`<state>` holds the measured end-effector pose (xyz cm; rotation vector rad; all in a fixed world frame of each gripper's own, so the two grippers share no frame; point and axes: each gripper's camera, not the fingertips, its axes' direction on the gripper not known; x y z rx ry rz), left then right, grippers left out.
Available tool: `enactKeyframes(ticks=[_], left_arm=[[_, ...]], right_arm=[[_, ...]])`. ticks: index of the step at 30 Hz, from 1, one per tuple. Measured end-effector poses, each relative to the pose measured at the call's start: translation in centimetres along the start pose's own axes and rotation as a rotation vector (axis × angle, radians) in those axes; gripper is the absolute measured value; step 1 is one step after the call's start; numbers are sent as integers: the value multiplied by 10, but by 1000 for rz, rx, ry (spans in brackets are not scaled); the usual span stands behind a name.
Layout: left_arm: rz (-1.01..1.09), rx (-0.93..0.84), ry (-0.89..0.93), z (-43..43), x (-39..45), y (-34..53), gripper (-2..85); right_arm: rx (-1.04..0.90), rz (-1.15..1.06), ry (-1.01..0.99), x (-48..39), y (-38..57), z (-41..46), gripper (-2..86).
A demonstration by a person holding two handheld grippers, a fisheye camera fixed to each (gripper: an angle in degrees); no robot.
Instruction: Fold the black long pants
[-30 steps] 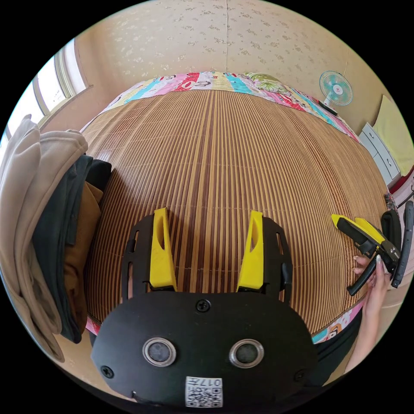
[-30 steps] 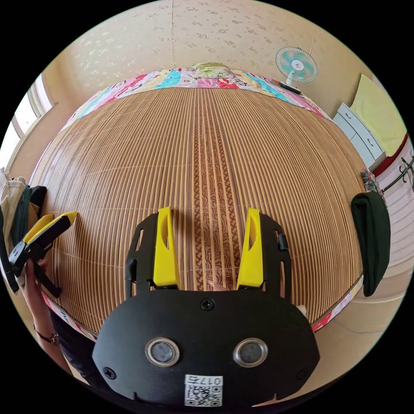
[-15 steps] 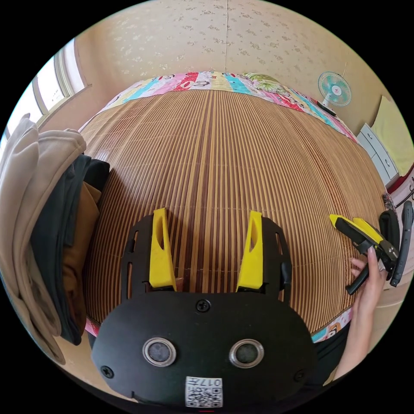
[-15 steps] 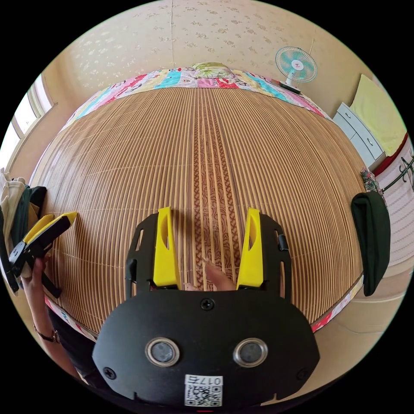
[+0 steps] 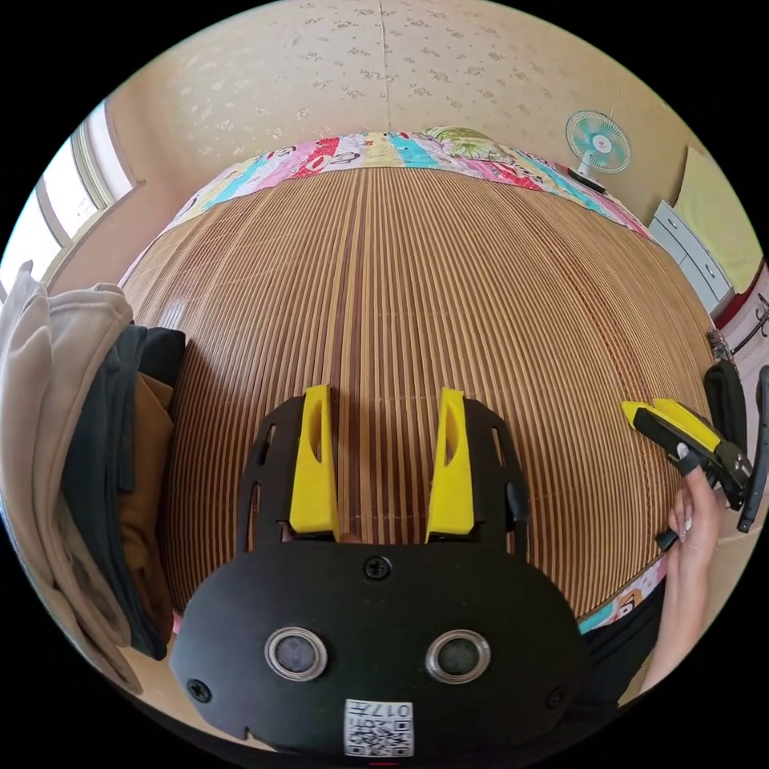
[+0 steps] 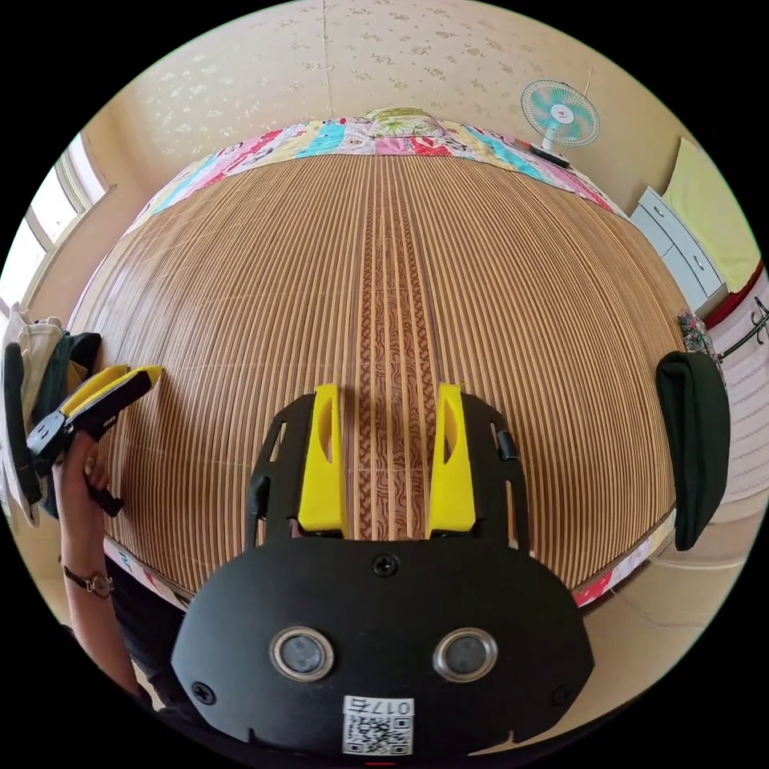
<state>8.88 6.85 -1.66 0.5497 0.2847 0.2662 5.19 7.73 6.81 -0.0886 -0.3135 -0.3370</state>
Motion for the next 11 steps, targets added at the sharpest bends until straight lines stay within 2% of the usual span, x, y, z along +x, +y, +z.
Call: enactKeyframes(ticks=[3, 6, 8, 11], left_arm=[[-44, 18, 79, -6, -23, -3, 169], [-47, 52, 396, -26, -63, 26, 93], [-71, 167, 659, -61, -100, 73, 80], [-85, 342, 771, -128, -134, 132, 84]], right_arm=[[52, 46, -158, 11, 26, -26, 90], [205, 39, -302, 27, 58, -72, 58], [332, -11, -384, 40, 89, -114, 37], [485, -109, -502, 62, 133, -153, 16]])
